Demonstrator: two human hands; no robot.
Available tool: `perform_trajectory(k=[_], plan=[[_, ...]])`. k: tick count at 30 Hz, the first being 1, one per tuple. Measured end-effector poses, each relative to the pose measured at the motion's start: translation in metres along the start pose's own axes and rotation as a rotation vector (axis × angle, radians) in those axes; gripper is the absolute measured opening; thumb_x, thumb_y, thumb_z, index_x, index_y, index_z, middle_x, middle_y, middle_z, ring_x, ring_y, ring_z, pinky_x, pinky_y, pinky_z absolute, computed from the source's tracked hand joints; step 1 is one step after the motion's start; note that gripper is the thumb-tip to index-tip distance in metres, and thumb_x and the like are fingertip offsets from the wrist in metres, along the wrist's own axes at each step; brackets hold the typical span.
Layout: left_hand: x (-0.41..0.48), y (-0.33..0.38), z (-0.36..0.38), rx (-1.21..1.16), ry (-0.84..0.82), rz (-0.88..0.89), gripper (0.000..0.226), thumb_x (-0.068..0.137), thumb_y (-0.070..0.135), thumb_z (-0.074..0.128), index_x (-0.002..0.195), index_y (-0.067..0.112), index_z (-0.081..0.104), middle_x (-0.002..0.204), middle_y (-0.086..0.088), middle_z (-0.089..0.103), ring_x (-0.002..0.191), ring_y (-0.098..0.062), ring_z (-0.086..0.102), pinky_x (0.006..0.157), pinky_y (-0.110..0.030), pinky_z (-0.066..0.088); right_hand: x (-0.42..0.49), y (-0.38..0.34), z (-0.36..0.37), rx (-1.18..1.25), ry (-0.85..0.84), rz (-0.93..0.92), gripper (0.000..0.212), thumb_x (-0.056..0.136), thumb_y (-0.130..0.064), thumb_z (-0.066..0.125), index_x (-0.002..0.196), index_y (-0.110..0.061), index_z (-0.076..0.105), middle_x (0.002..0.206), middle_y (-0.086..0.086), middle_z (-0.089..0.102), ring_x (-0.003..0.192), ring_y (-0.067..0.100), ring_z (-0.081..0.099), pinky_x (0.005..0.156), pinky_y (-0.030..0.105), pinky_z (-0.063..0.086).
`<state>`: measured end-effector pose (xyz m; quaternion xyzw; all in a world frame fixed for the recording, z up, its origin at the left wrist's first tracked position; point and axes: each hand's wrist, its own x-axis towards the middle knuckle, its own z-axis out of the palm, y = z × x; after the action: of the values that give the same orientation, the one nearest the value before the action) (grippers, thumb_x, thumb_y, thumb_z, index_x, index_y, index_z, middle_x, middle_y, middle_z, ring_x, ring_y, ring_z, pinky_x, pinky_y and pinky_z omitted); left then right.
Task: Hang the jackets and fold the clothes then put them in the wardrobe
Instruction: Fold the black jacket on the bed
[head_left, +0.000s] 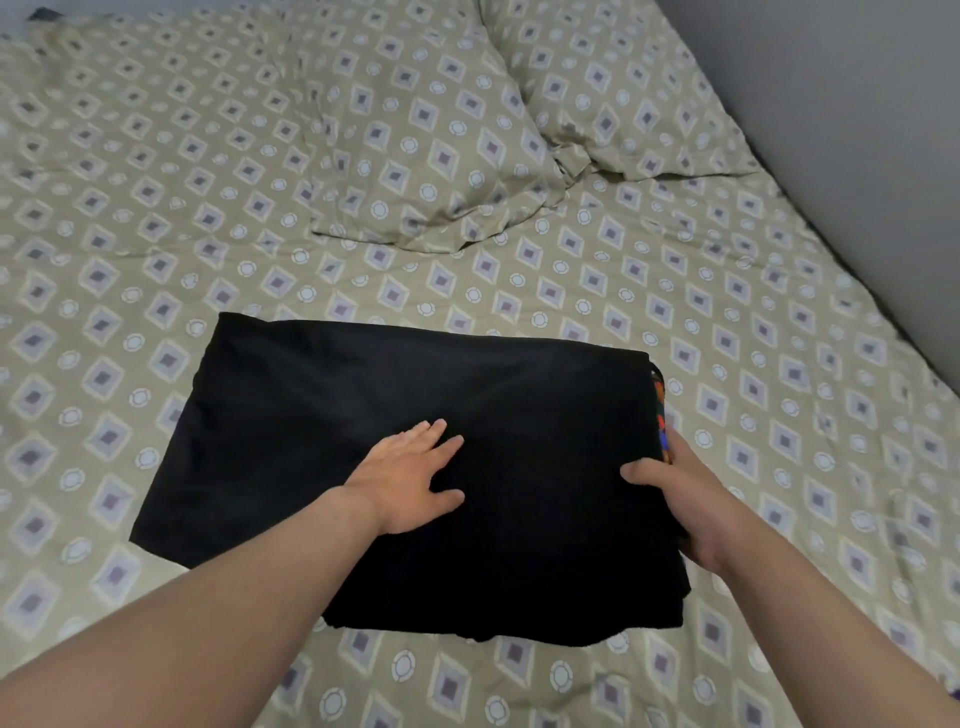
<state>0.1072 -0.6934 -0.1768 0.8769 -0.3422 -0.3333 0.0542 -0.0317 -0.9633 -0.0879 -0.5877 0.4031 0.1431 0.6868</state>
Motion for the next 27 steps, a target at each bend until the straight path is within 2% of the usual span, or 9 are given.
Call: perform_trajectory(k=[2, 5, 8, 10, 13, 16, 20, 24, 27], plan=[[0.002, 0.006, -0.013, -0.217, -0.004, -0.071, 0.068, 0.093, 0.062, 0.047, 0.153, 0.033, 0.032, 0.164, 0.007, 0.017, 0.151, -0.011, 0.012, 0.120, -0.030, 0.014, -0.011, -0.016, 0.022, -0.016, -0.097, -0.103, 0.067, 0.073, -0.004, 0.062, 0.113, -0.057, 0.056, 0.106, -0.008, 0.074, 0.092, 0.017, 0.074, 0.066, 0.029, 0.060], [-0.005, 0.017, -0.034, -0.958, 0.063, -0.148, 0.034, 0.094, 0.052, 0.055, 0.120, 0.033, 0.065, 0.132, 0.015, 0.060, 0.127, -0.006, 0.052, 0.099, -0.023, 0.039, -0.020, -0.034, 0.067, -0.089, -0.143, -0.271, 0.087, 0.065, -0.005, 0.061, 0.128, -0.063, 0.044, 0.109, -0.006, 0.073, 0.096, 0.020, 0.073, 0.076, 0.039, 0.061], [-0.021, 0.015, -0.054, -1.503, 0.090, -0.176, 0.040, 0.097, 0.056, 0.044, 0.115, 0.029, 0.068, 0.115, 0.004, 0.072, 0.106, -0.016, 0.068, 0.083, -0.031, 0.052, -0.014, -0.034, 0.125, -0.192, -0.201, -0.355, 0.099, 0.066, -0.004, 0.060, 0.144, -0.058, 0.031, 0.121, -0.001, 0.068, 0.097, 0.021, 0.072, 0.082, 0.042, 0.059], [-0.033, -0.002, -0.060, -1.756, 0.160, -0.147, 0.053, 0.095, 0.061, 0.040, 0.114, 0.024, 0.072, 0.111, -0.005, 0.074, 0.098, -0.020, 0.072, 0.073, -0.031, 0.057, -0.007, -0.029, 0.163, -0.190, -0.285, -0.321, 0.089, 0.068, -0.011, 0.064, 0.143, -0.051, 0.038, 0.121, -0.012, 0.065, 0.097, 0.014, 0.070, 0.085, 0.036, 0.058], [-0.052, -0.039, -0.052, -2.018, 0.210, -0.281, 0.058, 0.096, 0.059, 0.045, 0.111, 0.011, 0.075, 0.112, -0.016, 0.073, 0.100, -0.031, 0.072, 0.068, -0.037, 0.060, 0.008, -0.022, 0.195, 0.108, -0.264, -0.131, 0.035, 0.087, -0.017, 0.063, 0.115, -0.037, 0.063, 0.113, -0.009, 0.066, 0.064, 0.017, 0.066, 0.068, 0.035, 0.059], [-0.067, -0.065, -0.030, -1.797, 0.178, -0.416, 0.040, 0.096, 0.044, 0.058, 0.110, 0.010, 0.074, 0.109, -0.014, 0.074, 0.098, -0.028, 0.073, 0.076, -0.036, 0.058, 0.022, 0.005, 0.193, -0.304, 0.029, -0.239, 0.032, 0.096, -0.014, 0.054, 0.117, -0.036, 0.064, 0.129, -0.002, 0.062, 0.092, 0.011, 0.065, 0.095, 0.036, 0.054], [-0.077, -0.062, -0.008, -1.257, 0.338, -0.383, 0.037, 0.078, 0.013, 0.080, 0.107, 0.030, 0.065, 0.093, 0.009, 0.075, 0.086, -0.006, 0.071, 0.073, -0.023, 0.057, 0.026, 0.041, 0.192, -0.847, -0.068, -0.413, 0.053, 0.094, -0.011, 0.054, 0.144, -0.029, 0.050, 0.162, -0.008, 0.026, 0.140, 0.015, 0.040, 0.117, 0.039, 0.033], [-0.075, -0.061, -0.029, -1.184, 0.501, -0.239, 0.055, 0.073, -0.007, 0.070, 0.100, 0.040, 0.064, 0.090, 0.015, 0.073, 0.082, 0.003, 0.068, 0.069, -0.012, 0.051, 0.030, 0.043, 0.198, -0.826, 0.065, -0.549, 0.053, 0.094, -0.015, 0.058, 0.145, -0.029, 0.050, 0.160, -0.008, 0.029, 0.142, 0.020, 0.036, 0.118, 0.039, 0.032], [-0.081, -0.097, -0.061, -1.197, 0.576, -0.260, 0.057, 0.066, 0.001, 0.072, 0.107, 0.040, 0.068, 0.095, 0.017, 0.073, 0.086, 0.002, 0.069, 0.070, -0.013, 0.052, 0.030, 0.043, 0.210, -1.003, 0.168, -0.739, 0.051, 0.094, -0.031, 0.057, 0.145, -0.027, 0.050, 0.161, -0.001, 0.030, 0.141, 0.021, 0.032, 0.115, 0.031, 0.021]])
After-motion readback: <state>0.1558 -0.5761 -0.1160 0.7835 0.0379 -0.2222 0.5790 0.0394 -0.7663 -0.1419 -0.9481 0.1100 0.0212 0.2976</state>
